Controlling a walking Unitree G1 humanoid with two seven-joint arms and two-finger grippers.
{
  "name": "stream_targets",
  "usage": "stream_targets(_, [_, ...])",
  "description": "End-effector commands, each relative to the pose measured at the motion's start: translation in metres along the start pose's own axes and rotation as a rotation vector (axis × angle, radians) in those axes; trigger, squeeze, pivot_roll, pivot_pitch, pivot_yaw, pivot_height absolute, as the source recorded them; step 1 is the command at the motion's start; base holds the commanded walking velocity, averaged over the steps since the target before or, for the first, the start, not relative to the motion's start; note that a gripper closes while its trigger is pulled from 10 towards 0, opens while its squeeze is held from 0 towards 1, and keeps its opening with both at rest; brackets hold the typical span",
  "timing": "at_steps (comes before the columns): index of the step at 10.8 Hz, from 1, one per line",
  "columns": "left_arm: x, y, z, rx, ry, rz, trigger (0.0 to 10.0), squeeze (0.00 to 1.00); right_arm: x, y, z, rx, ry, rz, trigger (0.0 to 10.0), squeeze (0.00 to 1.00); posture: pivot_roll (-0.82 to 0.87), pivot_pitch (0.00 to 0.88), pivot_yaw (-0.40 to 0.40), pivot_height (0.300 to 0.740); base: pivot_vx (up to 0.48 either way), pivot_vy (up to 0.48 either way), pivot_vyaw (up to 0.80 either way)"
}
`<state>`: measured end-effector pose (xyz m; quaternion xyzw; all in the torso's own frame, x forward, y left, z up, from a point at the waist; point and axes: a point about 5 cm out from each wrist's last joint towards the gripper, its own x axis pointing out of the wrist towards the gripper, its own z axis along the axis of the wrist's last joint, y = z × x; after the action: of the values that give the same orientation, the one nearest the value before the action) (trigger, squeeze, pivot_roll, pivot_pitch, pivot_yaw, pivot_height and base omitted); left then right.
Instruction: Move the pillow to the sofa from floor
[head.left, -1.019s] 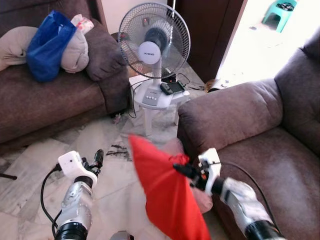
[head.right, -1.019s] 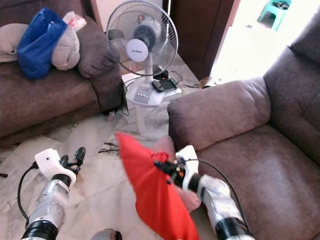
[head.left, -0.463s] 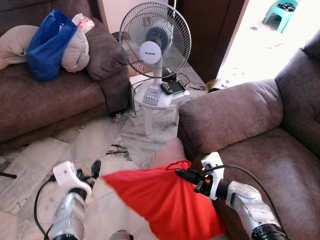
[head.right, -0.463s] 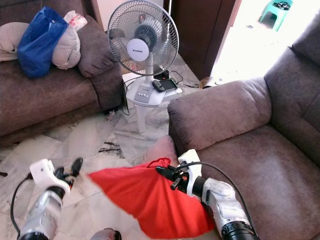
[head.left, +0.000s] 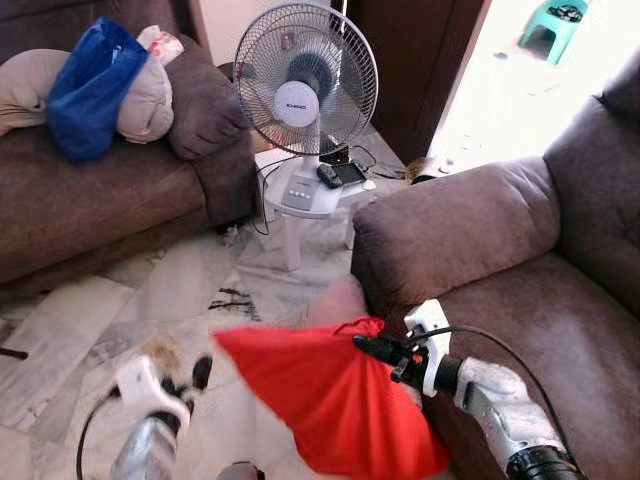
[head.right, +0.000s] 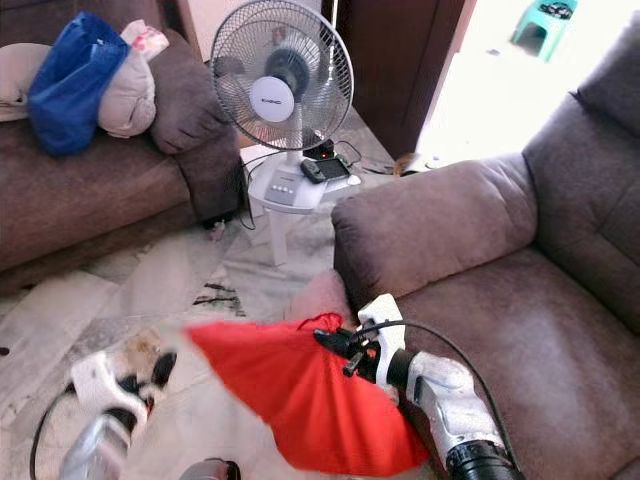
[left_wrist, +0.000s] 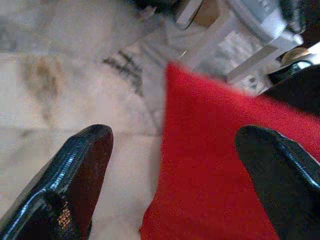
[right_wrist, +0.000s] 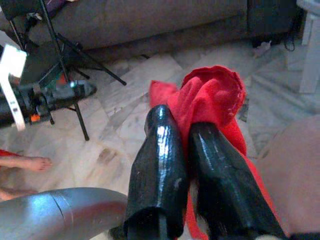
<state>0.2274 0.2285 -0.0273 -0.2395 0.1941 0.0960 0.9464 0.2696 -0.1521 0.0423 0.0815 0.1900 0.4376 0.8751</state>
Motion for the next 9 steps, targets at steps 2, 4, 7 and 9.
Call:
stream_targets(2, [-0.002,0.015,0.004,0.002,-0.011,0.084,10.0,1.0,-0.003,0.002,0.036,-0.037,-0.168,0.04,10.0,0.0,0.11,0.092,-0.072,0.74,0.0,0.0,0.0])
stream_targets(4, [0.0,0.022,0.022,-0.003,-0.095,0.127,10.0,0.0,-0.008,0.002,0.04,-0.011,-0.209,0.052,10.0,0.0,0.11,0.091,-0.073,0.74,0.0,0.0,0.0])
stream_targets(7, [0.002,0.035,0.048,-0.027,-0.174,0.159,10.0,0.0,-0.014,0.007,0.039,-0.008,-0.204,0.095,10.0,0.0,0.11,0.091,-0.075,0.74,0.0,0.0,0.0])
stream_targets(9, [0.001,0.044,0.065,-0.026,-0.235,0.177,10.0,0.0,-0.021,0.012,0.042,0.012,-0.234,0.143,10.0,0.0,0.11,0.088,-0.077,0.74,0.0,0.0,0.0])
